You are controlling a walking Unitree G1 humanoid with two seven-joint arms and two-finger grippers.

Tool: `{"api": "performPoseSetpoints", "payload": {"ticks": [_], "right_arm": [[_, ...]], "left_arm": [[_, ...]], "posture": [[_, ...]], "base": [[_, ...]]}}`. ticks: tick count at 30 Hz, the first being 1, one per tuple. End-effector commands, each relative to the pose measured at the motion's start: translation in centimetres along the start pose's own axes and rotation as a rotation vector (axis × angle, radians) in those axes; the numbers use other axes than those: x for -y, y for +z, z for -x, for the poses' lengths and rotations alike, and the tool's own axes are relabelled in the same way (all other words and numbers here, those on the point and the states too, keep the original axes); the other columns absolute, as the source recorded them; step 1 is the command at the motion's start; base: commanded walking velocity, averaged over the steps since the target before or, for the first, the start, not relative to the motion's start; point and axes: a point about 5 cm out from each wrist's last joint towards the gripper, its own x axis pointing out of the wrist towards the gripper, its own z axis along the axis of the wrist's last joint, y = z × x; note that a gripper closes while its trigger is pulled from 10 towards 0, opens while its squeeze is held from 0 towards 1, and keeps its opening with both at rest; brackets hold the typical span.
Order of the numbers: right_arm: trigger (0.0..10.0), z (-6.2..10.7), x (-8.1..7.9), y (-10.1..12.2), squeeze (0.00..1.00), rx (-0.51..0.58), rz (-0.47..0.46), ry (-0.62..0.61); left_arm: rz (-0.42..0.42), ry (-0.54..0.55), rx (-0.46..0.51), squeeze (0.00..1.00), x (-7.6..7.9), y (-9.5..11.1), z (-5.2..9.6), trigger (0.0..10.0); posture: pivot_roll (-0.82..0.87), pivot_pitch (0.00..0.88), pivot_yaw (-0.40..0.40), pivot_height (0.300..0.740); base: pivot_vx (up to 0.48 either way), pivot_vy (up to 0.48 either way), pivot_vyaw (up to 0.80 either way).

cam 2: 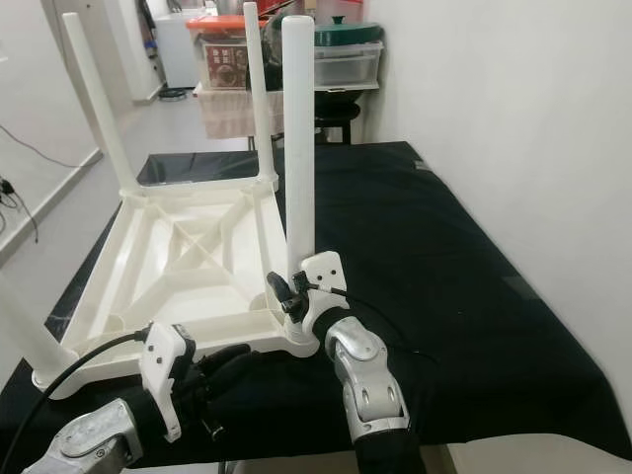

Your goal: Building children table

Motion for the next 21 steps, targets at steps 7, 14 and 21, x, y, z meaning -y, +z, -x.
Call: {"api": "performPoseSetpoints", "payload": {"ticks": [7,14,21], "right_arm": [[10.0,0.2,0.3,0.9,1.0,0.003,-0.119,0.156],[10.0,0.2,0.6,3.7,0.0,0.081,0.017,0.564],[10.0,-1.4,2.6,4.6,0.0,0.039,0.053,0.708]], "left_arm": [[-0.001,-0.002,-0.017,0.0,-0.1,-0.1,0.0,10.0],[-0.002,0.001,-0.015,0.0,-0.2,-0.1,-0.3,10.0],[-0.009,-0.002,-0.019,0.0,-0.3,-0.4,-0.5,10.0]], "posture": [[0.03,0.0,0.003,0.74],[0.04,0.0,-0.001,0.74],[0.05,0.0,0.0,0.74]], "base": [[0.0,0.0,0.0],[0.0,0.0,0.0],[0.0,0.0,0.0]]}}
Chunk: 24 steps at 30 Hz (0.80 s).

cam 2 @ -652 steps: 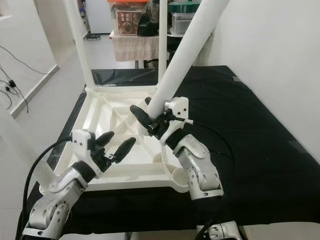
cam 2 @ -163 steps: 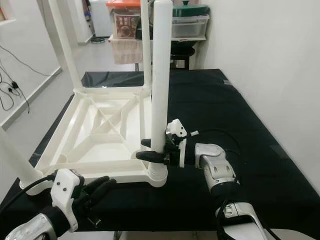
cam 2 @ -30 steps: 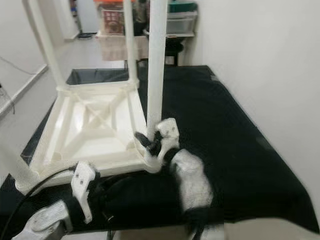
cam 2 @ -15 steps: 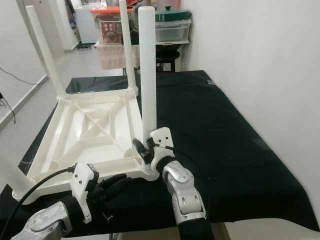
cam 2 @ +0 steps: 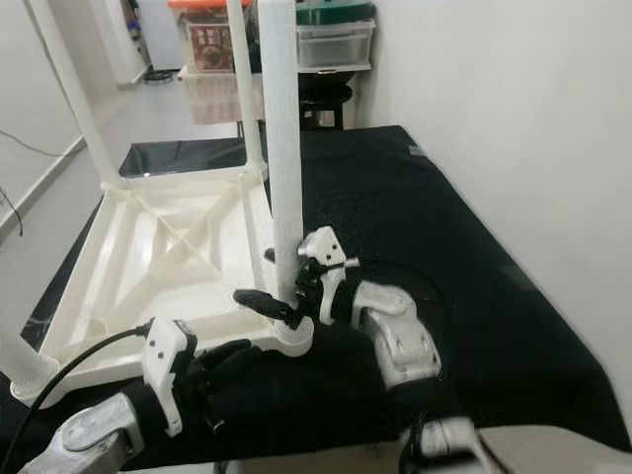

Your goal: Building children table

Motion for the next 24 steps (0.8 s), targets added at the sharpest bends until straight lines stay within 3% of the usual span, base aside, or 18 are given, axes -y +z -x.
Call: {"api": "performPoseSetpoints", "payload": {"ticks": [1,3,4,5,6,13,18,20,22,23,24], "right_arm": [[10.0,-0.6,-0.1,0.0,0.0,0.009,-0.008,0.035],[10.0,-0.9,0.5,0.2,0.0,0.025,-0.054,0.051],[4.7,-1.0,0.5,0.2,0.0,0.03,-0.073,0.069],[4.7,-1.0,0.5,0.2,0.0,0.03,-0.073,0.069],[0.0,-1.0,0.6,0.0,0.0,0.027,-0.078,0.076],[0.0,-0.4,0.6,-0.3,0.0,0.038,-0.075,0.098],[0.0,0.2,0.4,-0.7,0.0,0.04,-0.054,0.032],[0.0,0.4,-0.1,-1.5,0.0,0.014,-0.052,-0.095],[0.0,-0.1,-1.1,-2.2,0.0,0.047,-0.048,-0.397],[0.0,-0.1,-1.1,-2.2,0.0,0.047,-0.048,-0.397],[0.0,0.5,-1.7,-3.4,0.0,0.051,-0.112,-0.766]], "left_arm": [[-0.003,0.003,-0.014,0.0,-0.1,-0.3,0.0,10.0],[-0.004,0.003,-0.017,0.0,-0.2,-0.5,0.1,10.0],[-0.005,0.003,-0.018,0.0,-0.2,-0.5,0.1,10.0],[-0.005,0.003,-0.018,0.0,-0.2,-0.5,0.1,10.0],[-0.005,0.003,-0.02,0.0,-0.2,-0.6,0.2,10.0],[-0.002,0.003,-0.021,0.0,-0.2,-0.6,0.2,10.0],[0.0,0.001,-0.021,0.0,-0.1,-0.6,0.3,10.0],[0.001,0.003,-0.019,0.0,0.0,-0.5,0.4,10.0],[0.001,0.004,-0.017,0.0,0.0,-0.4,0.5,10.0],[0.001,0.004,-0.017,0.0,0.0,-0.4,0.5,10.0],[0.003,0.005,-0.015,0.0,-0.1,-0.3,0.7,10.0]], "posture": [[0.05,0.0,0.0,0.74],[0.05,0.0,0.0,0.74],[0.05,0.0,0.0,0.74],[0.05,0.0,0.0,0.74],[0.06,0.0,-0.002,0.74],[0.05,0.0,0.004,0.74],[0.05,0.0,0.004,0.74],[0.05,0.0,0.0,0.74],[0.05,0.0,-0.008,0.74],[0.05,0.0,-0.008,0.74],[0.03,0.0,0.002,0.74]], "base": [[0.0,0.0,0.0],[0.0,0.0,0.0],[0.0,0.0,0.0],[0.0,0.0,0.0],[0.0,0.0,0.0],[0.0,0.0,0.0],[0.0,0.0,0.0],[0.0,0.0,0.0],[0.0,0.0,0.0],[0.0,0.0,0.0],[0.0,0.0,0.0]]}}
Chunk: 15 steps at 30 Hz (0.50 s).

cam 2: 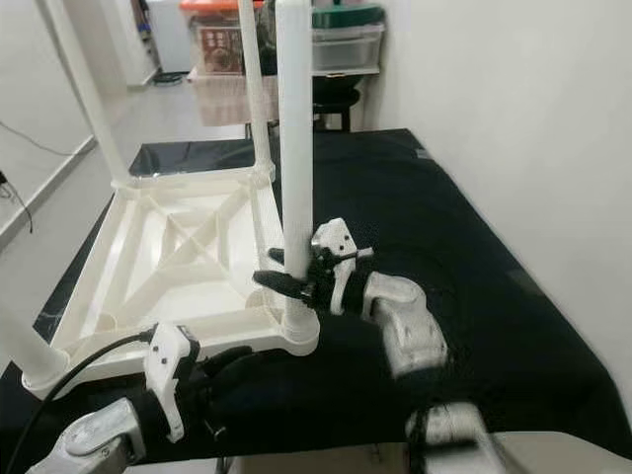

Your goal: Building children table

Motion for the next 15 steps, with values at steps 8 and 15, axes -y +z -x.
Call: {"api": "performPoseSetpoints", "payload": {"ticks": [8,15], "right_arm": [[0.0,0.8,-2.0,-3.5,0.0,-0.139,-0.009,-0.218],[9.2,1.0,-2.5,-3.4,0.0,-0.156,-0.034,-0.258]], "left_arm": [[-0.011,-0.006,-0.015,0.0,-0.1,0.3,0.6,10.0],[-0.009,0.003,-0.015,0.0,-0.2,0.2,0.6,10.0]], "posture": [[0.05,0.0,-0.006,0.74],[0.03,0.0,0.011,0.74]], "base": [[0.0,0.0,0.0],[0.0,0.0,0.0]]}}
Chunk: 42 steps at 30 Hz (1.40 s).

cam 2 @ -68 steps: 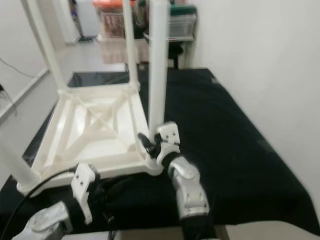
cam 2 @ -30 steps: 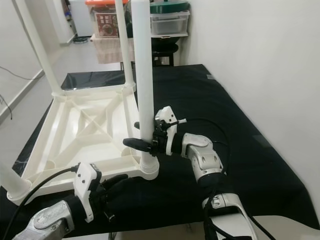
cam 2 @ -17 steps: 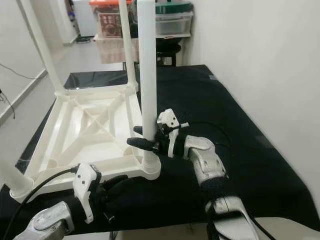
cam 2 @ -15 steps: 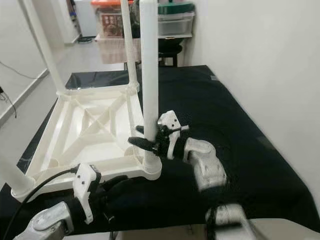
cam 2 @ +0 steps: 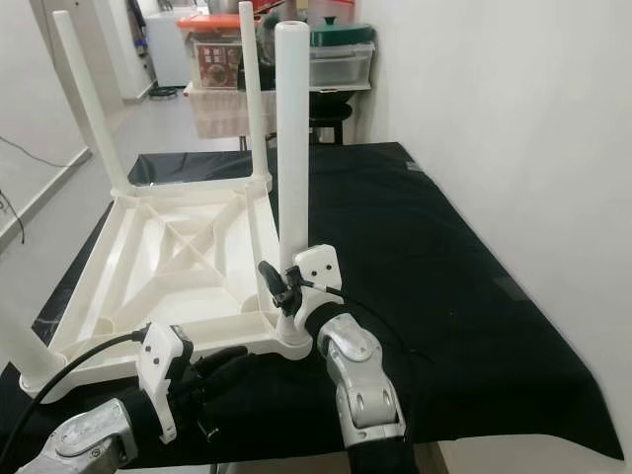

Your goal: Building children table

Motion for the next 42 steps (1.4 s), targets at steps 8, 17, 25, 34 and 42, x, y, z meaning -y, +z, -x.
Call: {"api": "performPoseSetpoints", "payload": {"ticks": [8,17,25,34,42], "right_arm": [[10.0,0.4,-1.6,-0.9,1.0,-0.051,-0.098,0.353],[10.0,-0.6,1.6,1.4,0.0,-0.013,-0.006,0.701],[0.3,-2.2,4.1,2.2,0.0,-0.04,-0.045,0.806],[0.0,-2.0,5.8,1.9,0.0,-0.069,-0.067,0.848],[0.0,-0.3,5.5,-1.2,0.0,-0.148,0.014,0.431]], "left_arm": [[0.001,-0.005,-0.019,0.0,0.0,-0.2,0.0,10.0],[0.007,0.002,-0.017,0.0,0.1,-0.4,0.0,10.0],[0.008,0.009,-0.02,0.0,0.5,-0.5,0.2,10.0],[0.016,0.012,-0.028,0.0,0.8,-0.7,0.6,10.0],[0.025,0.02,-0.037,0.0,0.8,-1.2,1.3,10.0]], "posture": [[0.05,0.0,0.011,0.74],[0.08,0.0,-0.004,0.74],[0.1,0.0,-0.017,0.74],[0.1,0.0,-0.017,0.74],[0.09,0.0,-0.052,0.74]], "base": [[0.0,0.0,0.0],[0.0,0.0,0.0],[0.0,0.0,0.0],[0.0,0.0,0.0],[0.0,0.0,0.0]]}}
